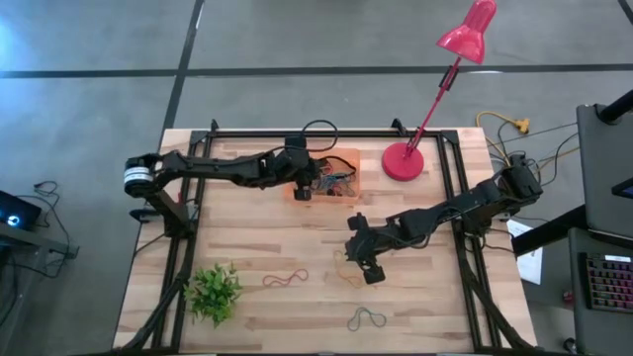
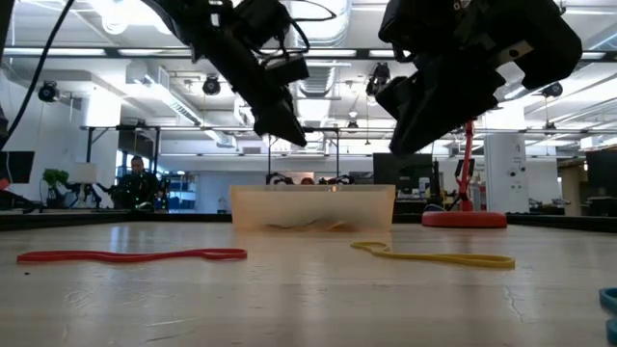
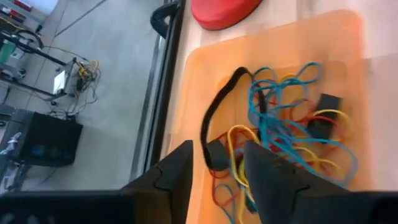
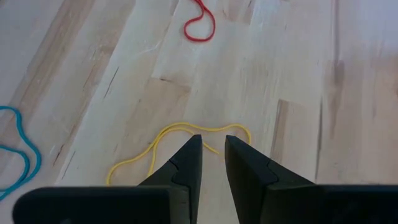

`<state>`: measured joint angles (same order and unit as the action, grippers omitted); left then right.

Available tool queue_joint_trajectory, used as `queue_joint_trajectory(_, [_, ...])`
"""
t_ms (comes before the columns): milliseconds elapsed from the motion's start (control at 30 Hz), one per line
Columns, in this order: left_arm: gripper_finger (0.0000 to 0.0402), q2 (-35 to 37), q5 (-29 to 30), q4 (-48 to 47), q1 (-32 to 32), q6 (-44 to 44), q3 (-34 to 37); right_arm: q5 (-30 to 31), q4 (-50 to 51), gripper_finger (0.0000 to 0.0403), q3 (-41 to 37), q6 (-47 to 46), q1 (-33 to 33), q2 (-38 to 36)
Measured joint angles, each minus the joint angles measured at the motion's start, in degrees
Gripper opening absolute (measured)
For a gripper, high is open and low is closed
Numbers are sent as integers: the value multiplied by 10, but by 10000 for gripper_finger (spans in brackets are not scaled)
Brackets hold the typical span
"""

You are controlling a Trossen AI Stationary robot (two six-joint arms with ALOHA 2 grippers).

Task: Pick and place rubber bands into bin
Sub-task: Put the yellow rubber band into the orange bin

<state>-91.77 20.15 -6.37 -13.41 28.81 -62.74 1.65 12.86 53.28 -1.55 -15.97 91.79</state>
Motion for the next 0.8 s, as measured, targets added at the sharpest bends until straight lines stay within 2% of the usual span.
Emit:
queue_joint_trajectory(200, [134, 45, -1, -120, 32, -61, 3, 0, -49, 63, -28, -17, 0, 1])
queue_joint_trajectory(400, [134, 105, -2, -221, 88, -140, 19, -1, -201, 75, -82, 0, 1, 12])
queue_joint_trajectory(633, [134, 197, -1, -202, 149, -205, 89, -1, -243, 116, -86, 4, 8, 32])
queue_joint_trajectory(800, [135, 262, 12, -106, 165, -226, 165, -4, -283, 154, -84, -17, 15, 54])
